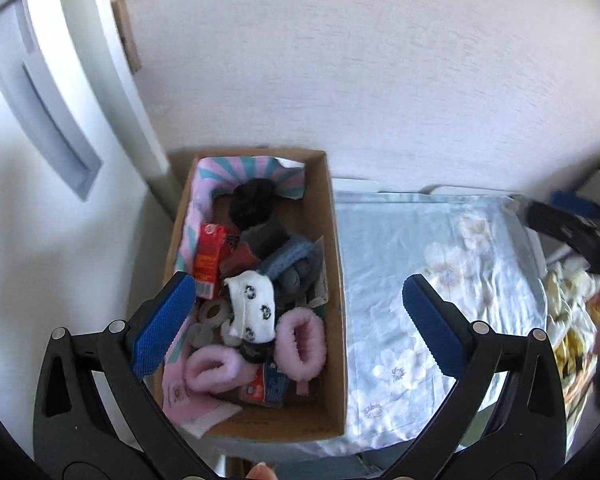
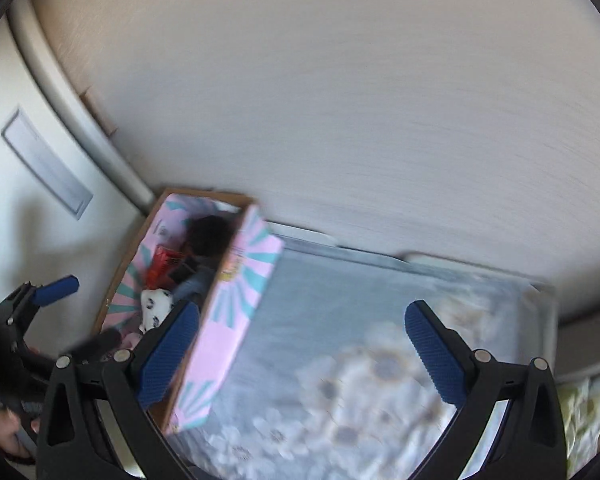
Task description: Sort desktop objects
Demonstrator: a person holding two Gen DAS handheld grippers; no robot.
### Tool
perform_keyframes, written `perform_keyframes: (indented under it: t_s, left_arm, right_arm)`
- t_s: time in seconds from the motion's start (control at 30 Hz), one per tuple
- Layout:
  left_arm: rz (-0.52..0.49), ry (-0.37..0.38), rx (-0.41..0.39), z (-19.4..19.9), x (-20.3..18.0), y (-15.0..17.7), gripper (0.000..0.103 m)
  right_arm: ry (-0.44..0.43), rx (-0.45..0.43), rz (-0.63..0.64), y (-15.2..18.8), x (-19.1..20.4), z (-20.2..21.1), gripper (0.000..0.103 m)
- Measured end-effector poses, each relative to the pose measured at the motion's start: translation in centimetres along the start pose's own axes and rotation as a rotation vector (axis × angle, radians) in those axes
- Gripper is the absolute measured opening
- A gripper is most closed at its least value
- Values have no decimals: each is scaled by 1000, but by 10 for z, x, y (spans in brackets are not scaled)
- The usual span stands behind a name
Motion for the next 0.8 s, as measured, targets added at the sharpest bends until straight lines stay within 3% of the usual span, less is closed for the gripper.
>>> perform_keyframes:
  t_s: [0.1,0.23,0.53,0.8]
  left_arm:
    - [-3,-41,6,8,-7,-7,103]
    - [-66,-83,-51,28,-20,-15,103]
    - [-64,-69,-104,61,-35,-16,103]
    - [-71,-65,-105,67,-40,-9,103]
  right_arm:
    - [44,-21,-35,11,-21,24,103]
    - [139,-13,-49,28,-38,49,103]
    - [268,-81,-111,48,-46,89,103]
    - [266,-103,-167,59,-46,97,103]
Point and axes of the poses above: each gripper's, at about its wrist camera, not at the fingertips, and z roughly against the way its jaws point, x to its left, y to its underside, the point moved 7 cm from there along -z, roughly the way its jaws point, and after that the axes turned 3 degrees about -x, right-handed, at the moved point
